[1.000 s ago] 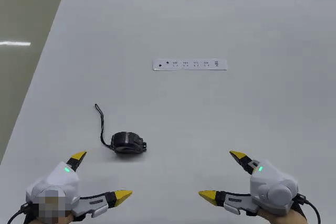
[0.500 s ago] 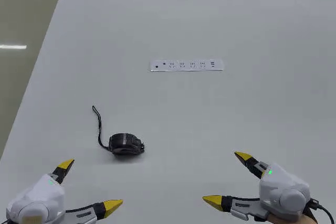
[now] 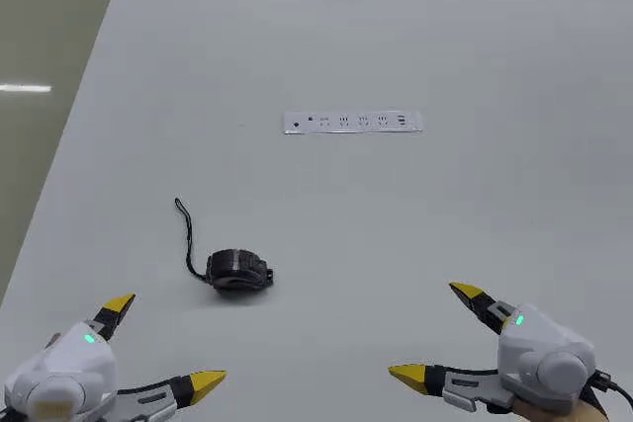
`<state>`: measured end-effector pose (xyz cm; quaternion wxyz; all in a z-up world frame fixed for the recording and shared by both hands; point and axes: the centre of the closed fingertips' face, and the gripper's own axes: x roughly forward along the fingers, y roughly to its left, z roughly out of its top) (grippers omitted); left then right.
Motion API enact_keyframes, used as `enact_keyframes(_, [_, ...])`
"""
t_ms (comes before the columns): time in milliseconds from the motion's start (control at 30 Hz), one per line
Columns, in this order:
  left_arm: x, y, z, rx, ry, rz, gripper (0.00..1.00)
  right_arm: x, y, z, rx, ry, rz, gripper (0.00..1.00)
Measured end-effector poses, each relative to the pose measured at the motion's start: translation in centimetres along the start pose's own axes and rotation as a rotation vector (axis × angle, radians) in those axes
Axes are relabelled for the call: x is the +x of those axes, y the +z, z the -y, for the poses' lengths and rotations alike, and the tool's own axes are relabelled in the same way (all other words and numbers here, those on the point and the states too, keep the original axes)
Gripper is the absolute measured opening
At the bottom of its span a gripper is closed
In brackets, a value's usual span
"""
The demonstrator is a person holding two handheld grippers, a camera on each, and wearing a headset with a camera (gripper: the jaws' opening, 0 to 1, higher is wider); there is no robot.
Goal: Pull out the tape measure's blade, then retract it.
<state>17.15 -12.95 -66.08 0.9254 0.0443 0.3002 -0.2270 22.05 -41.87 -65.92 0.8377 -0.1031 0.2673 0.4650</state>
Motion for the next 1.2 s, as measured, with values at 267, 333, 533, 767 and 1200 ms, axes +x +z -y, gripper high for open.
enact_keyframes(267, [0.1, 0.22, -0.21, 0.008, -0.002, 0.0, 0.99, 0.0, -0.01, 0.1, -0.004, 0.001, -0.004, 0.91])
enact_keyframes(333, [0.11, 0.21, -0.3, 0.01, -0.002, 0.001, 0.99, 0.04, 0.01, 0.08, -0.005, 0.001, -0.004, 0.91])
enact_keyframes(533, [0.04, 0.27, -0.17, 0.009, -0.004, 0.001, 0.99, 0.1, 0.0, 0.07, -0.006, 0.003, -0.007, 0.91])
enact_keyframes(767, [0.11, 0.2, -0.06, 0.009, -0.005, 0.002, 0.99, 0.02, 0.03, 0.04, -0.008, 0.004, -0.009, 0.9])
enact_keyframes(1200, [0.32, -0.01, -0.04, 0.016, -0.008, -0.004, 0.99, 0.03, 0.01, -0.08, -0.007, 0.006, -0.01, 0.9])
